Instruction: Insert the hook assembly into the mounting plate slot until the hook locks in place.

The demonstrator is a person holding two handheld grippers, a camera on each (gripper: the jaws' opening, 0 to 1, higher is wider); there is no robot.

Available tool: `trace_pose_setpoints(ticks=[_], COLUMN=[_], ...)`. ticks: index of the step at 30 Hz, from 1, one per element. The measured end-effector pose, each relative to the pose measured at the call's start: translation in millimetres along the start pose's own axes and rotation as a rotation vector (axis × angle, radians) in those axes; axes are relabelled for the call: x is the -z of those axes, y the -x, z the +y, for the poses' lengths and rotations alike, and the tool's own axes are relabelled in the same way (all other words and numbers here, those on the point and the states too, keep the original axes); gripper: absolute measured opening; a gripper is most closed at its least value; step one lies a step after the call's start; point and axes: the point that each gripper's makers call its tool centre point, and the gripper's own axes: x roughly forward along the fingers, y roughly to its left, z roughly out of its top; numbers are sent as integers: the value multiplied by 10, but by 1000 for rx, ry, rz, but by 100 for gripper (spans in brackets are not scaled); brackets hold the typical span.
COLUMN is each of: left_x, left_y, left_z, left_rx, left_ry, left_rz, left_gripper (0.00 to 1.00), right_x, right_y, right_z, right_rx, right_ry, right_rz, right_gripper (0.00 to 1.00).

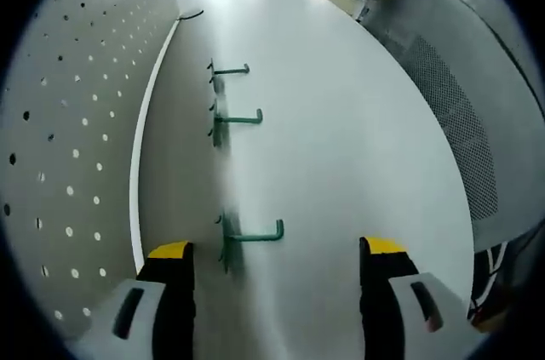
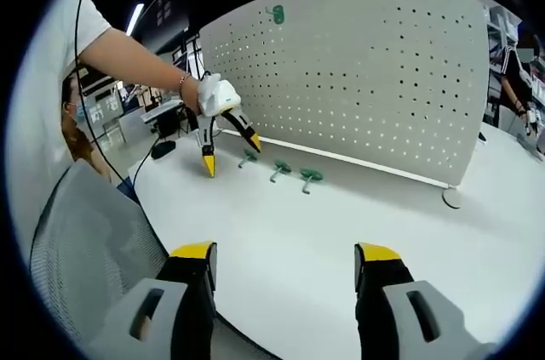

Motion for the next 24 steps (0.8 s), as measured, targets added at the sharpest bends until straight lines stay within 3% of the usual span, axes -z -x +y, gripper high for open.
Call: trace_pose_setpoints(ticks=[14, 24], left_x=[23, 22], left_y=[72, 74], left_z=[126, 197], left_rx=[-27, -50], left_ry=[57, 102], left_rz=[-14, -23], left_gripper=[49, 38], right_x=[-18, -60], right_y=[1, -10], right_z=[-4, -8], right_rx=[-5, -5], right_ry=[7, 7], right_rz=[-1, -9], right_gripper=[62, 62])
